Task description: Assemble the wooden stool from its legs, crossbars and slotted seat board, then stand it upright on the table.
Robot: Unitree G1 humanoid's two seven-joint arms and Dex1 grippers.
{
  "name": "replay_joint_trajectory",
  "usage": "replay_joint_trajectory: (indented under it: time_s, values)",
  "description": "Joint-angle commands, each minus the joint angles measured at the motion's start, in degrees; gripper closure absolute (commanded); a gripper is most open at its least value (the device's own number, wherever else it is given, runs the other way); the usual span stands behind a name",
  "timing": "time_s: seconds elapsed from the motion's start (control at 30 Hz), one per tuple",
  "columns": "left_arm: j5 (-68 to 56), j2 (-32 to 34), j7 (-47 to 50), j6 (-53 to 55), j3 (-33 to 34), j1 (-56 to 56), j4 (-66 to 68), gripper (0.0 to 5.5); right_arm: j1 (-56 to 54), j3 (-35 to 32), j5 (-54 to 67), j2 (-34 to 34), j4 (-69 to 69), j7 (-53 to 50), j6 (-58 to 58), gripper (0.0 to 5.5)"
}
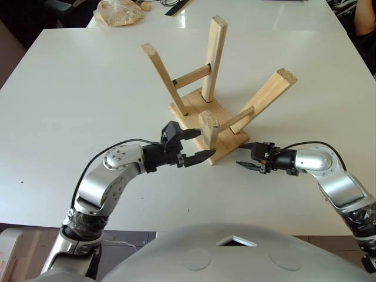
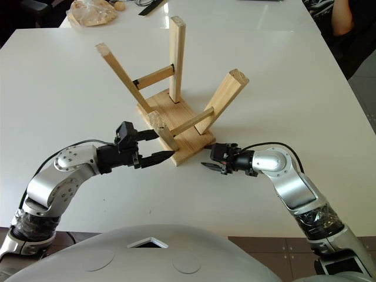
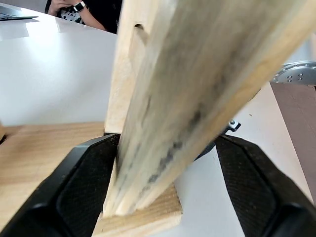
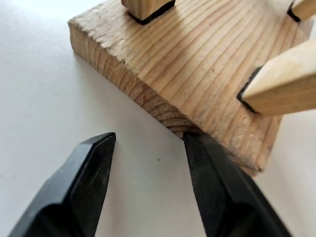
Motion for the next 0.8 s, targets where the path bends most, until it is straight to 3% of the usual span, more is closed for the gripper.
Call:
replay_joint_trajectory:
  time_s: [0.03, 0.13, 0.27, 0.53, 0.63, 0.8]
  values:
    - [1.1, -5.86, 2.65, 0.82, -3.58, -5.94, 2.76, 1.96, -2.71, 1.35, -3.79, 1.23, 6.81, -1.26, -0.52, 2.96]
    - [2.6, -6.12, 2.96, 0.65, -4.87, -5.84, 3.21, 1.96, -5.53, 1.15, -5.08, 1.69, 12.04, -2.11, -2.67, 2.96]
    - [8.44, -0.68, 2.87, -1.29, -5.43, -1.6, 5.17, 1.96, -10.15, 0.96, -6.57, 3.02, 19.62, -3.89, -5.45, 2.96]
    - [7.43, 12.34, -3.57, -4.57, 5.56, 13.15, 2.28, 1.96, -7.74, -1.54, -6.0, 2.08, 20.64, -5.25, -6.91, 2.96]
    - [9.73, 14.04, -3.47, -9.61, 10.89, 15.89, 9.65, 1.96, -2.81, -2.69, -5.6, 0.91, 17.18, -5.85, -6.34, 2.96]
    - [16.93, 8.97, 7.43, -21.7, 15.77, 4.26, 31.43, 1.96, 1.3, -2.02, -6.59, 0.78, 12.76, -6.19, -5.52, 2.96]
